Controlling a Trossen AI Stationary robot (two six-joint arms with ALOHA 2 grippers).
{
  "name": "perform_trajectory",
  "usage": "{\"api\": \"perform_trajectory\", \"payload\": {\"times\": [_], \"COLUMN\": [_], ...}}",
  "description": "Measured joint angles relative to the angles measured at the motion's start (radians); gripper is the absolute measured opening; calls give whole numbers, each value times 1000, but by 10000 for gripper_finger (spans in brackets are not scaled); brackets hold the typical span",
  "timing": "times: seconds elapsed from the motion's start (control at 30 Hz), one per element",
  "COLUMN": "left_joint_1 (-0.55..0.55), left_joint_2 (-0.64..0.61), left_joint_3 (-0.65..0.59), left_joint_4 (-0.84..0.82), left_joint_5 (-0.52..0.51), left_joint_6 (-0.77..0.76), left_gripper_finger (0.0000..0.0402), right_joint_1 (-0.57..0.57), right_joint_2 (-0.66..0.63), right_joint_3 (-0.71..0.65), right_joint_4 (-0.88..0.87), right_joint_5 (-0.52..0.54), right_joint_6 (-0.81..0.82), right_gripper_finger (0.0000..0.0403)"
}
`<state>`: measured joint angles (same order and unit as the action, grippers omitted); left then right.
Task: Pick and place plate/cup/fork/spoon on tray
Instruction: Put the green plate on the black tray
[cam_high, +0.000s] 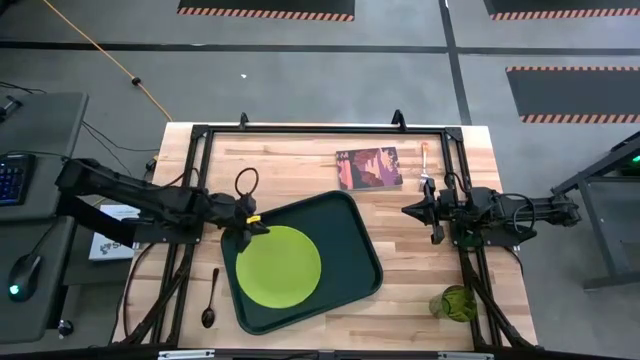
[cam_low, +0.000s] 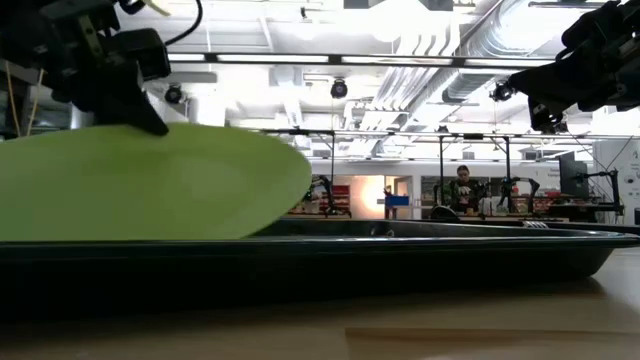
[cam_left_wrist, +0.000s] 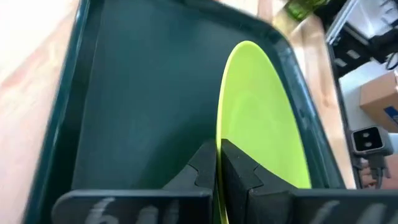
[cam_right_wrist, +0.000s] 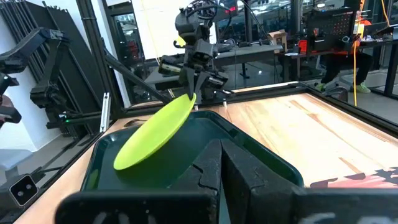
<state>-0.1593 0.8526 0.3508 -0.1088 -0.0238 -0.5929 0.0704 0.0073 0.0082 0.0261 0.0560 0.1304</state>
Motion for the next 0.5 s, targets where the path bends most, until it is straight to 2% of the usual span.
{"api": "perform_trajectory", "payload": {"times": [0.23, 0.5], "left_joint_1": [0, 2], "left_joint_2": [128, 242], "left_joint_3": [1, 1], "left_joint_4": [13, 89], "left_joint_5": [32, 22], "left_joint_6": [-36, -31], "left_gripper_finger": [3, 44], "right_joint_1": [0, 0], "right_joint_2": [0, 0], "right_joint_3": [0, 0], "right_joint_4": [0, 0], "right_joint_5": [0, 0], "right_joint_6": [0, 0], "right_gripper_finger": [0, 0]}}
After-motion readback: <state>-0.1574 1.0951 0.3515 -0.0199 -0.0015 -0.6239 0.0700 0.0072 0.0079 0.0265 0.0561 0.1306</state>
